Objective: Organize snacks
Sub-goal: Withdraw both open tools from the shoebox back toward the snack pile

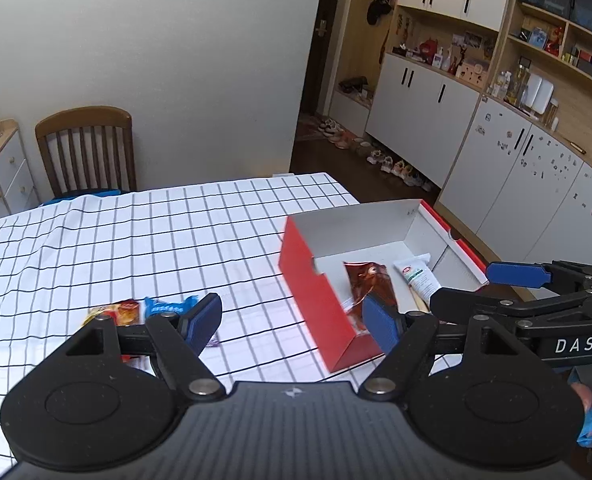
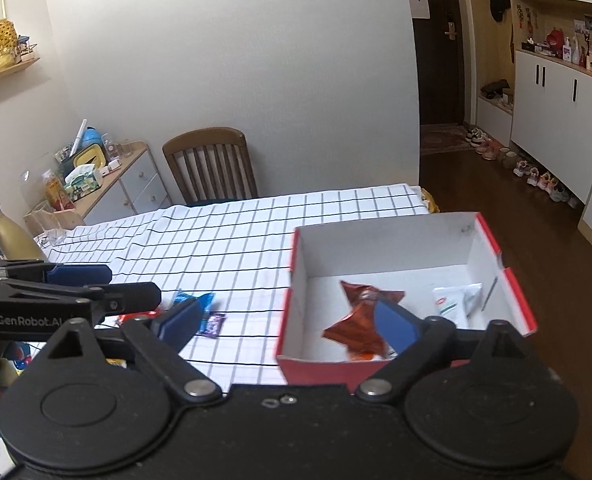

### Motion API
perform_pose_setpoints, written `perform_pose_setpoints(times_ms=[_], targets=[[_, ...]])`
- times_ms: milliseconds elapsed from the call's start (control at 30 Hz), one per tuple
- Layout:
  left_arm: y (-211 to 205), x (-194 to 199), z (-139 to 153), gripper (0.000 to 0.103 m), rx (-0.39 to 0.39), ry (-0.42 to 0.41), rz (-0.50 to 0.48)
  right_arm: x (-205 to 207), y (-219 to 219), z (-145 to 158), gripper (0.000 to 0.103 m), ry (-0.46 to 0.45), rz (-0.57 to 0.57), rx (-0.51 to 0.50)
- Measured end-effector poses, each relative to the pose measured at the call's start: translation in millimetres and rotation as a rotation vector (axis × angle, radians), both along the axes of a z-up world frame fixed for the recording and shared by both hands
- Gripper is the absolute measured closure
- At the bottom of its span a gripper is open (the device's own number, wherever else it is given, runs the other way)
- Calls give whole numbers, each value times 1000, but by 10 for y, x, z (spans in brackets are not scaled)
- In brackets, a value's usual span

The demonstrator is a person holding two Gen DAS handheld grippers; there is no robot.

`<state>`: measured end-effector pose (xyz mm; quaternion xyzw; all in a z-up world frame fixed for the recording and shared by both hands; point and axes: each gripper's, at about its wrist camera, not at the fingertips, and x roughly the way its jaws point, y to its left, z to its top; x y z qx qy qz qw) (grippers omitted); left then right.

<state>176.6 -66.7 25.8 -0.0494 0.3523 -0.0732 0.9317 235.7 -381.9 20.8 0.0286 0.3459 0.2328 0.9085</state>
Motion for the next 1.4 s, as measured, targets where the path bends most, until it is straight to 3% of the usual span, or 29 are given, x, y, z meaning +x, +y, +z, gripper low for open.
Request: perform_pose_setpoints(times_ms=[133,333,700,1133,1400], targets=[[197,-157,-9,20,6,-30,22,-131,171,12,1,-21,9,18],[510,-353,-75,19,-12,-63,55,-276,441,8,0,-41,18,24],[1080,-575,-356,19,-17,-35,137,-355,958,-187,0,5,50,-5],[1584,-655,-953,19,-24,92,248,-175,1418,-500,0,76,85,-86],[1684,-621,-1300,19,-45,160,283,-5,1621,-698,0,119,116,-125]])
